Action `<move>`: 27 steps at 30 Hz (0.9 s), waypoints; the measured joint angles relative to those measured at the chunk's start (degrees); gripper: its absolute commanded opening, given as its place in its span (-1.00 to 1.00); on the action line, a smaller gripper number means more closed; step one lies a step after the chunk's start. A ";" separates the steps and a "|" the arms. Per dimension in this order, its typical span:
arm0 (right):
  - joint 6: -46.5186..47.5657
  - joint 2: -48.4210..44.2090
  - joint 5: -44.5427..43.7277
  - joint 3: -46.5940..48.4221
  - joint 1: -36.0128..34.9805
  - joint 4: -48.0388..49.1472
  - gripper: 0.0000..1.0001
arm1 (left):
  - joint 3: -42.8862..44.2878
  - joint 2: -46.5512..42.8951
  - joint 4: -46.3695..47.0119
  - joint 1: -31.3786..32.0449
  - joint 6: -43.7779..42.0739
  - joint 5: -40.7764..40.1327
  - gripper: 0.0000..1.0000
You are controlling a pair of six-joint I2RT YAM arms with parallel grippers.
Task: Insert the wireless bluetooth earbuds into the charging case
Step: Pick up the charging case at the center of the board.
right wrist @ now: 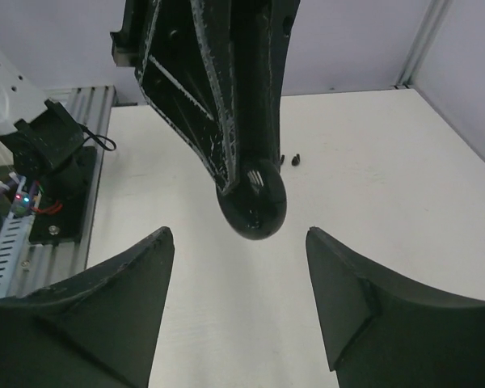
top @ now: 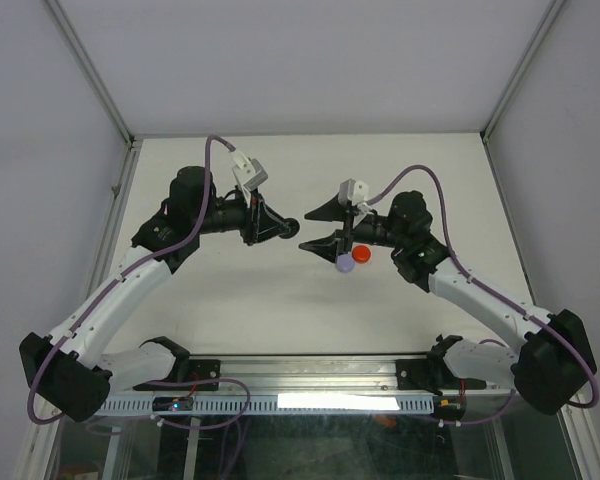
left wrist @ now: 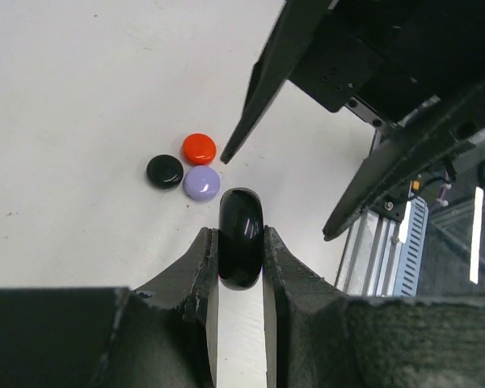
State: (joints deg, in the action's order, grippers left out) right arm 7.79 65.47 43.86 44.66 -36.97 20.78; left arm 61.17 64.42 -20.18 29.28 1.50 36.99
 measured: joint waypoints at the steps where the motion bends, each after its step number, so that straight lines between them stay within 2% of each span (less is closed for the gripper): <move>1: -1.66 0.46 0.57 0.00 0.15 1.33 0.33 | 0.07 -0.02 -0.07 0.00 -1.11 1.22 -1.00; 6: -8.48 4.07 3.80 0.02 0.52 5.51 0.24 | 0.39 -0.07 -0.46 0.00 -4.37 5.62 -1.00; 16: -15.91 7.28 8.59 0.02 0.52 11.39 -0.04 | 2.43 -0.07 -1.86 0.85 -7.41 10.45 -1.00; 19: -17.11 7.65 9.77 0.02 0.52 12.37 -0.23 | 2.82 0.00 -2.91 1.18 -8.24 11.04 -1.00; 21: -17.46 7.72 10.43 0.02 0.52 12.70 -0.43 | 3.34 0.09 -3.63 1.44 -8.61 11.08 -1.00; 25: -18.69 8.28 12.22 0.02 0.52 13.70 -0.88 | 4.00 0.09 -4.92 1.55 -9.27 11.02 -0.76; 27: -19.37 8.68 12.83 0.02 0.57 14.32 -1.00 | 4.04 0.09 -5.25 1.53 -9.40 10.75 -0.58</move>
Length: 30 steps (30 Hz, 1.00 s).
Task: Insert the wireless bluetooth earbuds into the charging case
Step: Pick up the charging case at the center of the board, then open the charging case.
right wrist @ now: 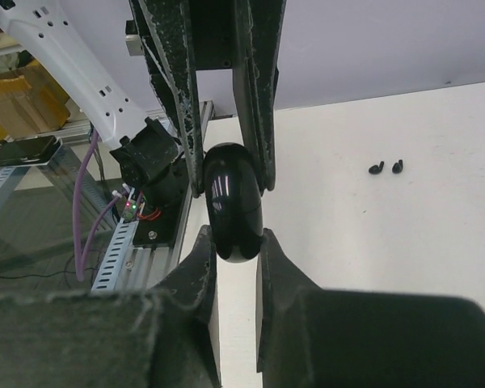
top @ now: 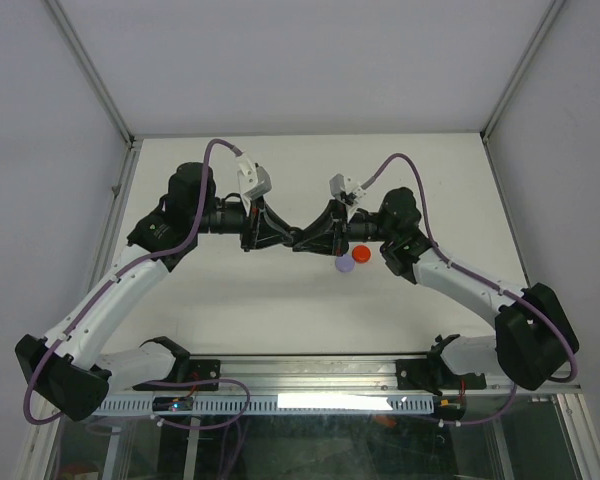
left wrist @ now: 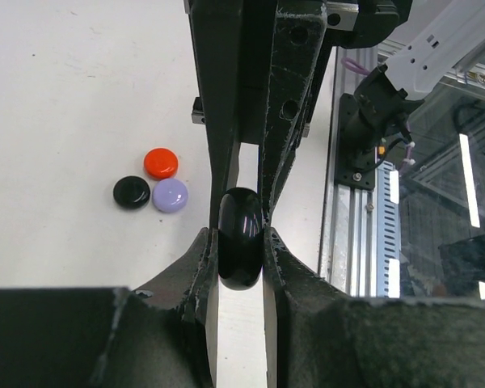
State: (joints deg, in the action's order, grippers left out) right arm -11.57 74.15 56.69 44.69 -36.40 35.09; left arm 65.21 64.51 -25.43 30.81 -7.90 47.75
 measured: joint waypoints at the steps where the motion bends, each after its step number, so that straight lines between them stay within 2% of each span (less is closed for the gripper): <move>1: -0.46 0.24 0.26 0.00 0.07 0.66 -1.00 | 0.02 0.00 -0.04 0.02 0.04 -0.24 -0.47; 3: -1.33 0.68 0.59 -0.02 0.28 2.12 -1.00 | 0.17 -0.02 -0.02 0.00 0.24 -1.05 -0.25; 8: -5.11 0.94 0.55 -0.87 0.31 7.08 -1.00 | 0.22 -0.48 0.09 0.02 0.87 -3.34 0.04; 16: -9.25 0.94 -0.48 -3.56 0.28 13.86 -1.00 | -3.06 -5.03 4.81 0.02 5.66 -7.26 0.10; 21: -10.95 0.96 -1.03 -4.31 0.26 16.35 -1.00 | -4.11 -5.92 7.85 0.02 7.61 -7.15 0.21; 25: -11.89 1.18 -1.57 -4.31 0.26 18.05 -1.00 | -4.28 -5.09 8.74 0.02 8.61 -6.05 0.12; 30: -12.61 2.14 -2.10 -4.31 0.00 19.04 -1.00 | -4.31 -3.65 9.20 0.02 9.29 -4.94 -0.39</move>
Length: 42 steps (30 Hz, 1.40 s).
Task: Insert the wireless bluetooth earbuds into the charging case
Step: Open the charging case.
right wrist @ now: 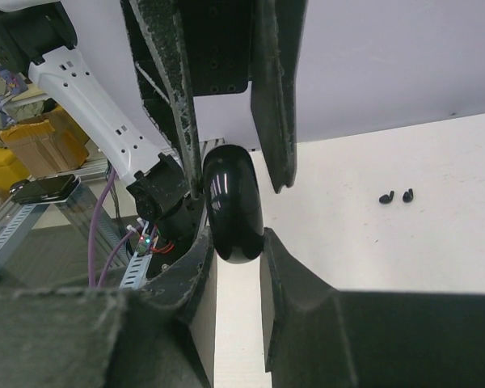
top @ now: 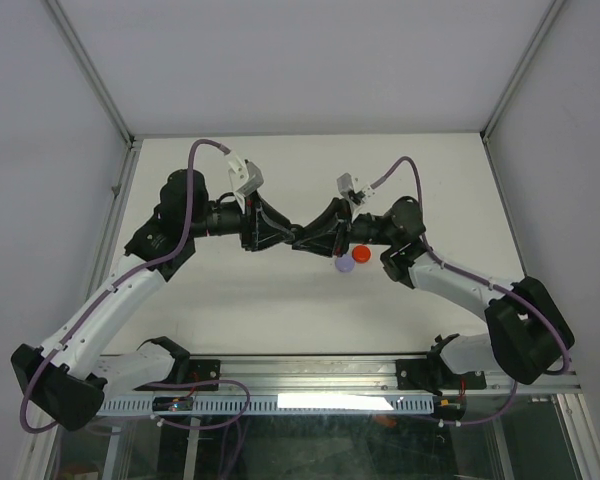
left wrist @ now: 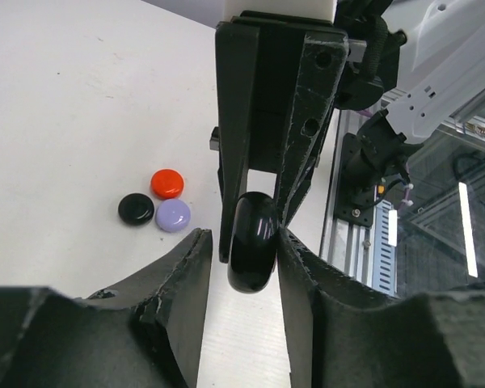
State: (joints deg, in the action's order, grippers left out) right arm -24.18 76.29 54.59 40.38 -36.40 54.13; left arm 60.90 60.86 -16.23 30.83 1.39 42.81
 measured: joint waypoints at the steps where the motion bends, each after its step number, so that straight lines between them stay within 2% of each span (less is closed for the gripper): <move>1: -0.07 0.24 -0.20 0.00 0.00 0.02 -1.00 | 0.00 0.22 0.02 0.00 0.15 0.72 -0.51; 2: -0.17 0.48 -0.31 0.00 0.00 0.02 -1.00 | 0.00 0.31 0.07 0.00 0.31 1.03 -0.65; 5: -0.42 0.92 -0.24 0.00 -0.04 0.15 -0.70 | -0.04 0.37 0.24 0.00 0.22 2.23 -1.00; 10: -1.05 1.09 -0.04 0.00 0.00 -0.07 -0.35 | -0.76 0.31 0.83 -0.04 -0.52 2.75 -1.00; 13: -1.22 1.14 0.33 0.00 -0.13 -0.15 -0.26 | -0.85 0.31 0.85 -0.02 -0.92 2.75 -1.00; 27: -0.68 1.18 0.13 0.07 -1.42 -1.33 -0.32 | -0.85 0.31 -0.74 0.00 -2.43 2.82 -1.00; 29: -0.83 1.25 0.11 0.07 -1.46 -1.31 -0.43 | -0.85 0.24 -0.96 0.00 -2.64 2.75 -1.00; 32: -1.09 1.38 -0.11 0.07 -1.51 -1.31 -0.70 | -0.85 0.13 -1.31 0.00 -2.97 2.80 -1.00; 33: -1.16 1.44 -0.11 0.07 -1.51 -1.25 -0.80 | -0.85 0.09 -1.38 0.00 -2.95 2.78 -0.96; 36: -1.14 1.55 -0.09 0.07 -1.51 -1.22 -1.00 | -0.85 0.09 -1.42 0.00 -2.47 2.45 -0.68; 42: -0.74 1.57 -0.11 0.07 -1.62 -1.14 -1.00 | -0.83 -0.04 -1.40 0.33 -0.17 -0.46 -0.15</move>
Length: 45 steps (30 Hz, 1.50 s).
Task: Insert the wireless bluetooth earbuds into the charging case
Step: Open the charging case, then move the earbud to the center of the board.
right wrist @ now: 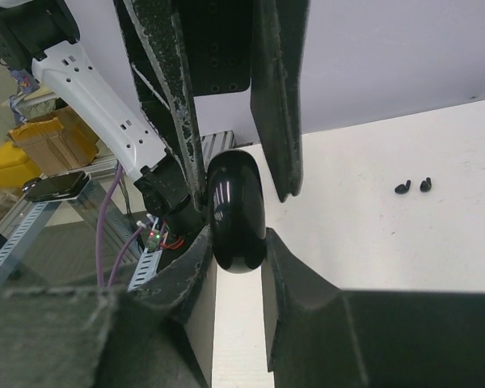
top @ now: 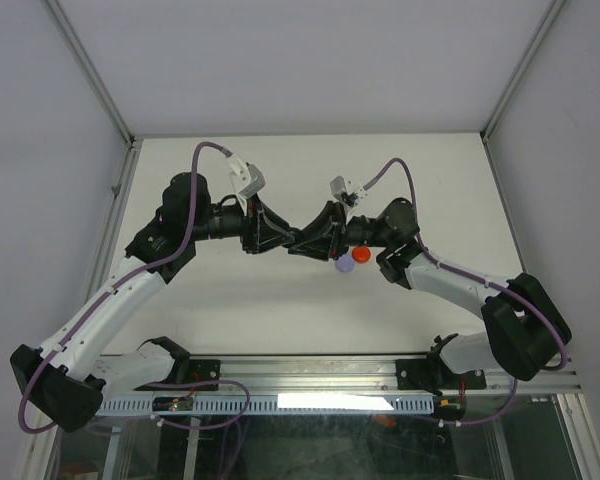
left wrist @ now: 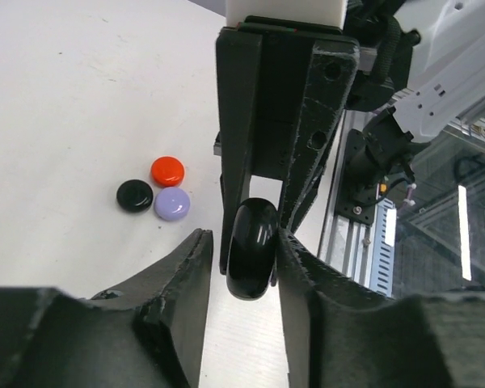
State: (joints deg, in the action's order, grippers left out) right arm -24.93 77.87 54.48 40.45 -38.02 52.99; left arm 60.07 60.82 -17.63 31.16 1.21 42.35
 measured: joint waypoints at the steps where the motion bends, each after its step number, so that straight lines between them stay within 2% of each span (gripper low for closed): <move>1: 0.11 0.00 0.00 0.00 -0.09 0.15 -1.00 | 0.00 -0.11 -0.04 0.02 0.63 -1.01 -0.10; 10: 0.66 0.00 -0.28 -0.02 -0.39 1.22 -1.00 | -0.02 -1.42 0.00 0.37 4.20 -7.50 0.13; 18: 0.87 -0.02 0.48 -1.31 -1.09 2.19 -1.00 | -0.02 -1.29 0.20 -0.26 5.66 -11.63 0.18; 25: 1.27 -0.04 -0.26 -1.57 -1.38 2.51 -1.00 | -0.07 -1.16 0.04 -0.85 6.88 -13.49 0.42; 31: 4.90 -0.57 -2.82 -2.27 -1.42 1.16 -1.00 | -0.50 -1.49 0.04 -0.87 7.19 -16.41 0.52; 34: 8.13 -2.14 -5.35 -3.80 -1.44 -2.25 -1.00 | -1.42 -2.43 -0.02 -0.90 7.69 -21.64 0.54; 40: 11.61 -7.76 -7.48 -7.52 -1.57 -10.80 -1.00 | -3.37 -3.04 -1.84 -1.88 10.71 -39.87 0.45; 45: 12.46 -12.17 -7.91 -10.14 -1.57 -15.32 -1.00 | -4.50 0.11 -6.03 -5.49 14.53 -51.52 0.45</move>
State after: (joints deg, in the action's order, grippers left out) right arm -12.47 65.69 46.57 30.30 -39.59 37.67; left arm 55.57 60.93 -23.66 25.67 15.75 -9.17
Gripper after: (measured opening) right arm 0.250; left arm 0.728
